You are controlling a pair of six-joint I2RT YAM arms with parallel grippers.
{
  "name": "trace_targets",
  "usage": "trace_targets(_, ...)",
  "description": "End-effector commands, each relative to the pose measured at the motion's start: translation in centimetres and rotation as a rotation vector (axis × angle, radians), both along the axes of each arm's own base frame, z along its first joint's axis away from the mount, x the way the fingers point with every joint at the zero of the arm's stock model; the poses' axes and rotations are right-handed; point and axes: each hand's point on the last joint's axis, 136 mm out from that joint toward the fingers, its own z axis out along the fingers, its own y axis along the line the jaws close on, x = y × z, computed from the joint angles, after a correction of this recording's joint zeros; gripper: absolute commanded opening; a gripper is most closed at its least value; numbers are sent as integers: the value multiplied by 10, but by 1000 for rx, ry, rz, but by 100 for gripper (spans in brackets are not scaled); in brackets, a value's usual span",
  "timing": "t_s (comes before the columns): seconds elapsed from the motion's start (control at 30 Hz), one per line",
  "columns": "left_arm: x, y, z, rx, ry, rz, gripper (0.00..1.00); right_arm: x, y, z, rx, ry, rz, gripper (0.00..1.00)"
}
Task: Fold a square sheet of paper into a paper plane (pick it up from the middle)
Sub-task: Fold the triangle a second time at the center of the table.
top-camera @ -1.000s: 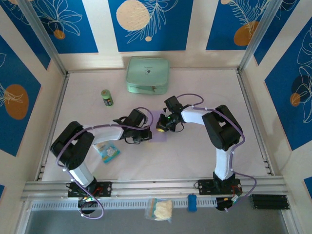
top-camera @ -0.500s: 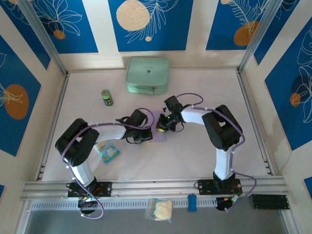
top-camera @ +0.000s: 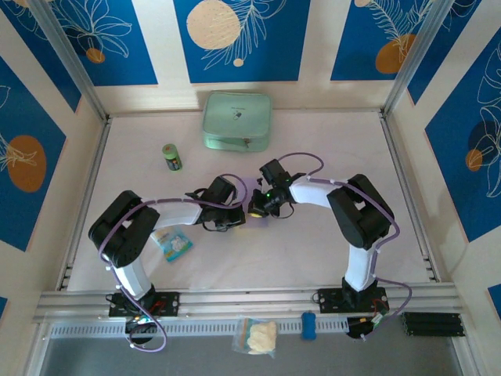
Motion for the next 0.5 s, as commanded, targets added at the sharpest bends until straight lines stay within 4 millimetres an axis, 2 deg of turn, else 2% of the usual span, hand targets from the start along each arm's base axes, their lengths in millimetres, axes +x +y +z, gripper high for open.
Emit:
trace_targets(0.0, -13, 16, -22, 60, 72, 21, 0, -9, 0, -10, -6, 50, 3, 0)
trace_targets(0.27, -16, 20, -23, 74, 79, 33, 0, -12, -5, -25, -56, 75, 9, 0)
trace_targets(0.37, -20, 24, -27, 85, 101, 44, 0, -6, -16, -33, -90, 66, -5, 0)
trace_targets(0.47, -30, 31, -35, 105, 148, 64, 0, 9, -31, -37, -115, 34, -35, 0)
